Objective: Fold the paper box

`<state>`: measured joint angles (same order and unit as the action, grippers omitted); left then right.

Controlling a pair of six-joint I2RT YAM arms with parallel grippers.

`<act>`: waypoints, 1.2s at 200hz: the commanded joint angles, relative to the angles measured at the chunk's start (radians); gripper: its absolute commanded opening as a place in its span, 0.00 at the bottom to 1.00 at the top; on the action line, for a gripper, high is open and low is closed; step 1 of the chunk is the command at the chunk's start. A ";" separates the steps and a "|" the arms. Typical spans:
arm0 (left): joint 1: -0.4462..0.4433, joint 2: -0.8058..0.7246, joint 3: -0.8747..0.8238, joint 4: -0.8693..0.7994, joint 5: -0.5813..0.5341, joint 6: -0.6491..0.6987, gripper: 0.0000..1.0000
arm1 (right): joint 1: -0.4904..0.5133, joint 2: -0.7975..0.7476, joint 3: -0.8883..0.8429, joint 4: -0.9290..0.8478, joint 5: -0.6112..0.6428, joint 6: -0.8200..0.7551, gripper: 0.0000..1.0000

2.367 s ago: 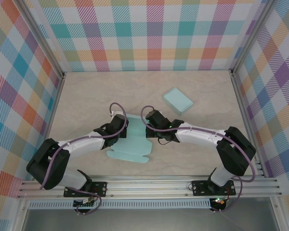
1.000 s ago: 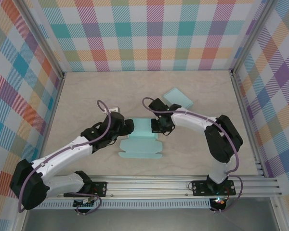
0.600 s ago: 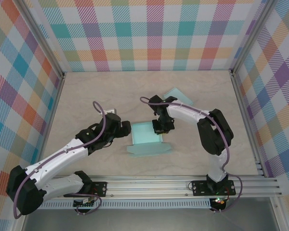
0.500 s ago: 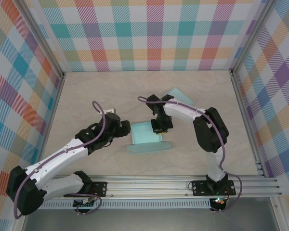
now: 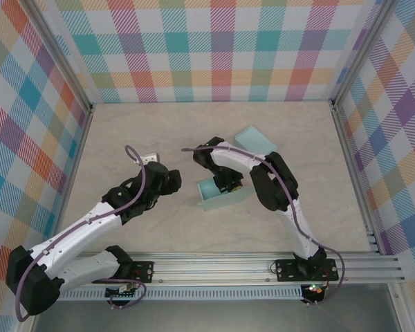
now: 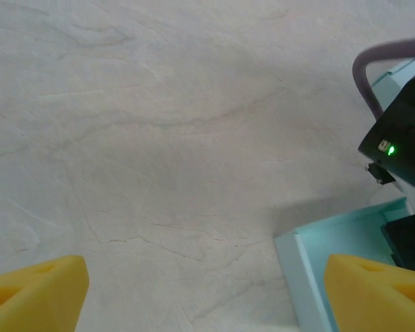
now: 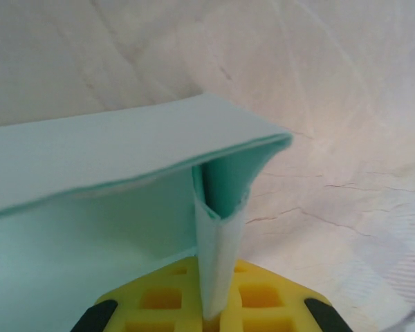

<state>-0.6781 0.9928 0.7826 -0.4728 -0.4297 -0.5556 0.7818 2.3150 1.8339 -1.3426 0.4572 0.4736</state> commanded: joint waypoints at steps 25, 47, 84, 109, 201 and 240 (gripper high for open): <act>0.032 -0.036 0.011 -0.054 -0.091 0.001 0.88 | 0.007 0.127 -0.070 0.094 -0.008 0.009 0.11; 0.044 -0.019 0.016 -0.058 -0.081 0.006 0.88 | 0.007 0.044 -0.084 0.130 -0.039 -0.016 0.33; 0.060 0.003 0.018 -0.056 -0.062 0.009 0.86 | -0.003 -0.064 -0.045 0.125 -0.072 -0.056 0.54; 0.069 0.018 0.028 -0.061 -0.052 0.011 0.85 | -0.007 -0.140 -0.017 0.113 -0.074 -0.068 0.64; 0.143 0.297 0.146 0.052 0.013 0.156 0.73 | -0.014 -0.539 -0.021 0.114 0.025 -0.057 1.00; 0.155 0.469 0.192 0.119 0.027 0.204 0.67 | -0.019 -0.888 -0.317 0.177 0.107 0.041 1.00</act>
<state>-0.5404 1.3933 0.9363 -0.4149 -0.4240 -0.4053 0.7727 1.5978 1.6711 -1.1786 0.4953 0.4374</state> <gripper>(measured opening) 0.691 0.995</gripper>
